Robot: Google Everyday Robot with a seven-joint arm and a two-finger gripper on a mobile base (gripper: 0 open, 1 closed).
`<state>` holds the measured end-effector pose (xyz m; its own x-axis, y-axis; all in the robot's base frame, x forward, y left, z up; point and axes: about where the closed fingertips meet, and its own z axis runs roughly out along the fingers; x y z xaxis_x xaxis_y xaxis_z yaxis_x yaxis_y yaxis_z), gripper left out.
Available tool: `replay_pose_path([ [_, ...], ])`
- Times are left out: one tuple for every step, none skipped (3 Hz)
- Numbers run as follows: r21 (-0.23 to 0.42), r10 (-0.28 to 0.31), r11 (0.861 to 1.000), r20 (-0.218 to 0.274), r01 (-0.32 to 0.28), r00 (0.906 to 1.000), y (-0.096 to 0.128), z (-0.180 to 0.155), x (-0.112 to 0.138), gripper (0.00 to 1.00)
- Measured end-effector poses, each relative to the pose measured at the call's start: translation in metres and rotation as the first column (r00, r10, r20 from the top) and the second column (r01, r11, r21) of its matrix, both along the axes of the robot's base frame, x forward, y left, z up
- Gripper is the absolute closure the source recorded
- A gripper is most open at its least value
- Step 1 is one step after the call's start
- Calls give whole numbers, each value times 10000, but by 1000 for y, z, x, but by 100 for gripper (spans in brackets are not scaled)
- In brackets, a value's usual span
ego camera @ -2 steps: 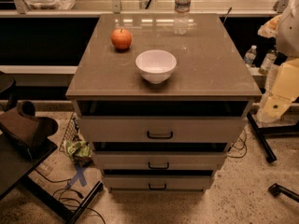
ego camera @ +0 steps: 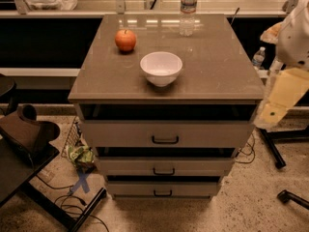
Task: Open top drawer
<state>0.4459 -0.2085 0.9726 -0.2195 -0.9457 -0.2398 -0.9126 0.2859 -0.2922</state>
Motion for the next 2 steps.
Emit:
replay_pose_path([
  [332, 475, 9983, 419, -489, 9980, 19, -41, -5, 0],
  [618, 1476, 9864, 762, -1524, 9861, 34, -95, -15, 0],
])
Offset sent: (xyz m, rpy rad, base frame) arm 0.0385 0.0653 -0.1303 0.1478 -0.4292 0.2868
